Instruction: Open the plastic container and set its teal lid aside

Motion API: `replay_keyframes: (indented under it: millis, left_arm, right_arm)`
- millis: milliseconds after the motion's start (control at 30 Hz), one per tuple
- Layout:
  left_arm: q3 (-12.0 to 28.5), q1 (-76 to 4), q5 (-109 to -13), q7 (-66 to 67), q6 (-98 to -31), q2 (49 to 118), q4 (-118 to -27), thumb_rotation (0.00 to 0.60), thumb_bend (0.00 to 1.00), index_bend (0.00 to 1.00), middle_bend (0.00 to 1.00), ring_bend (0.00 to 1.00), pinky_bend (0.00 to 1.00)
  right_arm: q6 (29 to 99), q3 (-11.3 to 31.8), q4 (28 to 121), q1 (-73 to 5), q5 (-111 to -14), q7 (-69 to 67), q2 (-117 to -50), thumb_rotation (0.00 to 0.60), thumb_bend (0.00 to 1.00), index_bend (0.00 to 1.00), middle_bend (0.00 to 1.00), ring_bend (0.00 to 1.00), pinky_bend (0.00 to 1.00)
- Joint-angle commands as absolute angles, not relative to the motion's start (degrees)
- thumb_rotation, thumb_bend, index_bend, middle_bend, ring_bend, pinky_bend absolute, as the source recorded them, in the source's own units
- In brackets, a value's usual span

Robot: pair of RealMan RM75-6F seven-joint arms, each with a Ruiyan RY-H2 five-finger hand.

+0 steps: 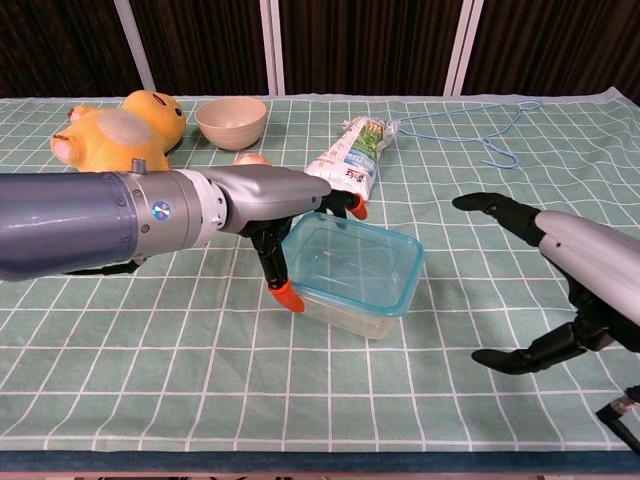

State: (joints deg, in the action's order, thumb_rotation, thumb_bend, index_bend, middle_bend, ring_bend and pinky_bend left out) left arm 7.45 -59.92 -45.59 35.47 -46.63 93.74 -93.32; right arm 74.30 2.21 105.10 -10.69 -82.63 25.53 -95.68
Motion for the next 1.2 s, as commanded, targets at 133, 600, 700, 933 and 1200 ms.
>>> replay_keyframes:
  millis: [133, 600, 700, 933, 1200]
  left_arm:
    - [7.1, -60.33, -45.23, 34.94, -46.56, 94.38, -92.62, 0.6, 0.07, 0.13, 0.23, 0.2, 0.39]
    - [6.86, -61.39, -44.68, 33.36, -45.6, 94.45, -91.27, 0.6, 0.08, 0.13, 0.22, 0.2, 0.39]
    - [6.76, -61.63, -44.65, 33.01, -45.24, 94.51, -90.97, 0.6, 0.07, 0.13, 0.22, 0.2, 0.39]
    - [6.26, -62.04, -44.6, 32.32, -44.51, 94.57, -90.19, 0.6, 0.08, 0.13, 0.22, 0.2, 0.39]
    - [5.79, -62.34, -44.56, 31.77, -44.45, 94.71, -89.77, 0.6, 0.07, 0.13, 0.23, 0.2, 0.39]
  right_arm:
    - [74.04, 2.3, 104.05, -10.73, -80.61, 25.42, -98.16, 0.6, 0.25, 0.0, 0.0, 0.0, 0.0]
    - [73.11, 4.99, 98.94, -12.57, -76.83, 25.53, -105.82, 0.6, 0.25, 0.0, 0.0, 0.0, 0.0]
    - [73.27, 5.66, 97.4, -13.06, -76.71, 25.48, -107.27, 0.6, 0.25, 0.0, 0.0, 0.0, 0.0]
    - [73.71, 7.33, 95.31, -13.8, -75.77, 24.84, -109.57, 0.6, 0.25, 0.0, 0.0, 0.0, 0.0]
    - [74.2, 8.57, 95.05, -14.51, -75.04, 24.07, -110.94, 0.6, 0.25, 0.0, 0.0, 0.0, 0.0]
